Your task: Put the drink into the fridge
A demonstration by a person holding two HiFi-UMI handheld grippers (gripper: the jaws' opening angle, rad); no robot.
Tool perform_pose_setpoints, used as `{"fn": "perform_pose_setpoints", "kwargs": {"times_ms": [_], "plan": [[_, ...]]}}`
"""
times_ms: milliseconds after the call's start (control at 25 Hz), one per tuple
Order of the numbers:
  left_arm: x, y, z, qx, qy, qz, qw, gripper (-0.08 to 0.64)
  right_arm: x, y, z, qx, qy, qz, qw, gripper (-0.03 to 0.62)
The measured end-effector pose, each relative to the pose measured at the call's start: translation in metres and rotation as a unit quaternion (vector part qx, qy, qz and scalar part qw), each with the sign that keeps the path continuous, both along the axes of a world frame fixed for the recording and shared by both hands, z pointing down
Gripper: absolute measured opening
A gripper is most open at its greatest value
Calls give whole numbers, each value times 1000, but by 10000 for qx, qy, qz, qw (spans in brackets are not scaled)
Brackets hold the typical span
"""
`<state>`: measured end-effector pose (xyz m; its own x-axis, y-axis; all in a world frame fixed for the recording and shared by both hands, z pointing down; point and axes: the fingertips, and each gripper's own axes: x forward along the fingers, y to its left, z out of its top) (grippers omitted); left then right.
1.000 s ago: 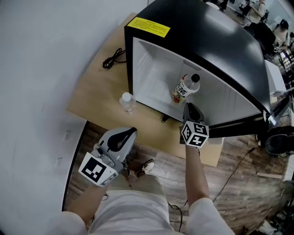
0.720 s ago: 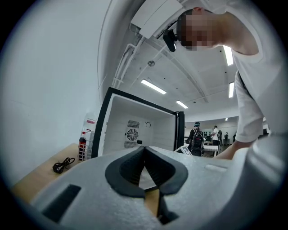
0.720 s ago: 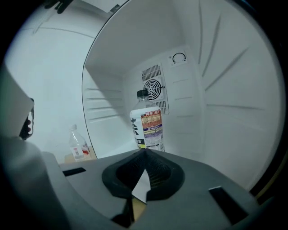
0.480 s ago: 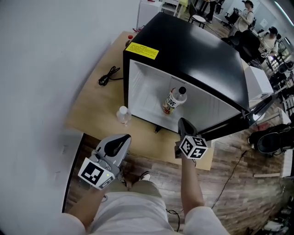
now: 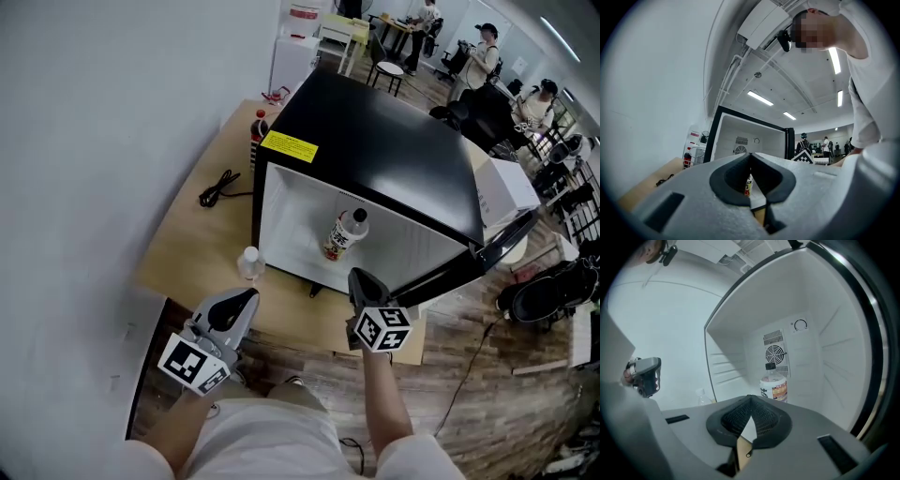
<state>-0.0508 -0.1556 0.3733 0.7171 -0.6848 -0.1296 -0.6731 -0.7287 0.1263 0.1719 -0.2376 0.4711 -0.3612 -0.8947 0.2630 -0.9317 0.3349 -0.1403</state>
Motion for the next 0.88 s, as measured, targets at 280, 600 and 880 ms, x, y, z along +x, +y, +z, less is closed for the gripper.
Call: {"fn": "perform_pose_setpoints", "kwargs": {"times_ms": [280,600,880], "plan": [[-7,-5,-4,14,30,53,10000,14,-8,9,-29,261,36,-27,9996,2],[-11,-9,-18,170,42,40,9998,14,-5,24,-70,643,96,4,9979,2],[-17,-9,-31,313,5,-28,9995,14,-3,43,-108,1072,-61,70,9942,3]]}}
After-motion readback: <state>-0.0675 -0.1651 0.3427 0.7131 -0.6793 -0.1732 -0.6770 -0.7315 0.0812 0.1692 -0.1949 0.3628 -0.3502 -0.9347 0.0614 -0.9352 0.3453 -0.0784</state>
